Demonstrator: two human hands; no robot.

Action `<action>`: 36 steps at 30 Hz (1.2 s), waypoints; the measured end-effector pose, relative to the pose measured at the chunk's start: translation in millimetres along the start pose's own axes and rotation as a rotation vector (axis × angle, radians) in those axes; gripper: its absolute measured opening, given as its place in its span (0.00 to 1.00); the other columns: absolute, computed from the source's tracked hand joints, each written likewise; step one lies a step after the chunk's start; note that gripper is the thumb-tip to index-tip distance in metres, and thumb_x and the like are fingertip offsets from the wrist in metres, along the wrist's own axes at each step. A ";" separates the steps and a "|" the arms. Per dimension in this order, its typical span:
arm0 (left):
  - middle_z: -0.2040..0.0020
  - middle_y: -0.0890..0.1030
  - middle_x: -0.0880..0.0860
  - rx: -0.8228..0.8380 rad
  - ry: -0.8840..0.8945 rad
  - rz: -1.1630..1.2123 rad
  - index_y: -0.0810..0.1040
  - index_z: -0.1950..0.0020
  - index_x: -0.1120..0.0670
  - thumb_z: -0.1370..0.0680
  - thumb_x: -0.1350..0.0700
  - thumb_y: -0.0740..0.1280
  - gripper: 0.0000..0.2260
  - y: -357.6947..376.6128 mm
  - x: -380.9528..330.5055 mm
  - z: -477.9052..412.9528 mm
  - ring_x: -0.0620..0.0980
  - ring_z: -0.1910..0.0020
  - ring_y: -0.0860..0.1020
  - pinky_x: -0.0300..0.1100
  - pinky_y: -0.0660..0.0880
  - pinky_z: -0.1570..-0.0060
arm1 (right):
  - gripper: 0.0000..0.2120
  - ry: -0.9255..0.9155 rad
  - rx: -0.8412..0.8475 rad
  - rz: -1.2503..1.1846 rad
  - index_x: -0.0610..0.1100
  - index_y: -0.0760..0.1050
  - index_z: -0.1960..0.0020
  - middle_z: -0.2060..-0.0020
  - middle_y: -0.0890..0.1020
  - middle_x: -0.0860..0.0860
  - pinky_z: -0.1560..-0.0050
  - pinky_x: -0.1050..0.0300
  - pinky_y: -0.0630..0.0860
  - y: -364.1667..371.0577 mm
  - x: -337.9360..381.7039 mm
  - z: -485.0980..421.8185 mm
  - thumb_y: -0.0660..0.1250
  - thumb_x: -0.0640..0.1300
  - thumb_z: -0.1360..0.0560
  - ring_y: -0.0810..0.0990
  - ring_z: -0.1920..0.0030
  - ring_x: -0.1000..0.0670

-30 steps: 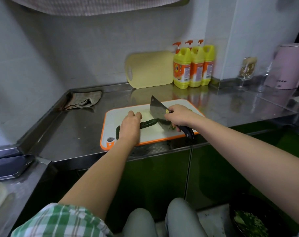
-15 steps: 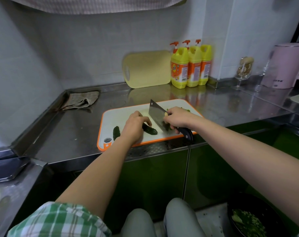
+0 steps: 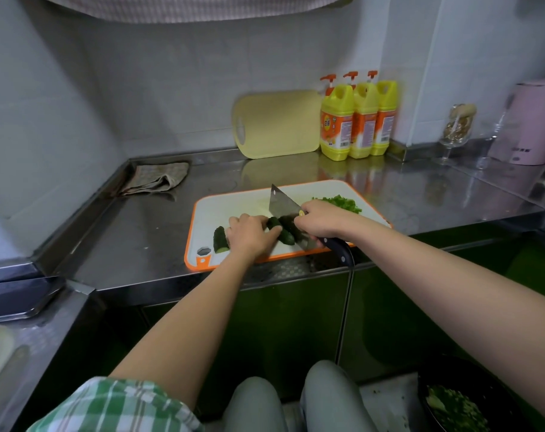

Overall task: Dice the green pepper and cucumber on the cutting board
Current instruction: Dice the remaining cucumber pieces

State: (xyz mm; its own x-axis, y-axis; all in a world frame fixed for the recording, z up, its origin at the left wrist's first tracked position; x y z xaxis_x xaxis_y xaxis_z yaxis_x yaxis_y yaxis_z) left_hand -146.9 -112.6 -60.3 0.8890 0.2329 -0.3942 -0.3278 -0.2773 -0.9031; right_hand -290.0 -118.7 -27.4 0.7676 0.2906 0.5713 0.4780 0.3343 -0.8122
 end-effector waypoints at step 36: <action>0.35 0.70 0.59 0.076 -0.109 0.131 0.76 0.33 0.44 0.20 0.41 0.60 0.18 5.2 -1.3 10.5 0.60 0.34 0.62 0.50 0.60 0.35 | 0.12 0.169 0.148 0.063 0.39 0.69 0.63 0.73 0.71 0.46 0.79 0.67 0.67 -21.5 9.4 1.3 0.54 0.35 0.21 0.69 0.81 0.52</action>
State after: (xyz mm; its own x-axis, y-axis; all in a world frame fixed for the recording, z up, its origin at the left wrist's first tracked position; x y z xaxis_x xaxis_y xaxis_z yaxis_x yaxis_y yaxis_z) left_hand -153.1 -104.5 -66.3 0.7986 0.3006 -0.5214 -0.4649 -0.2420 -0.8516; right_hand -293.6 -122.0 -4.4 0.8607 0.1647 0.4817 0.3682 0.4520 -0.8125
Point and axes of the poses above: each hand's wrist, its own z-axis away from the middle knuckle, its own y-axis out of the palm, x = y × z, the point moved 10 cm from there along -z, towards the middle knuckle
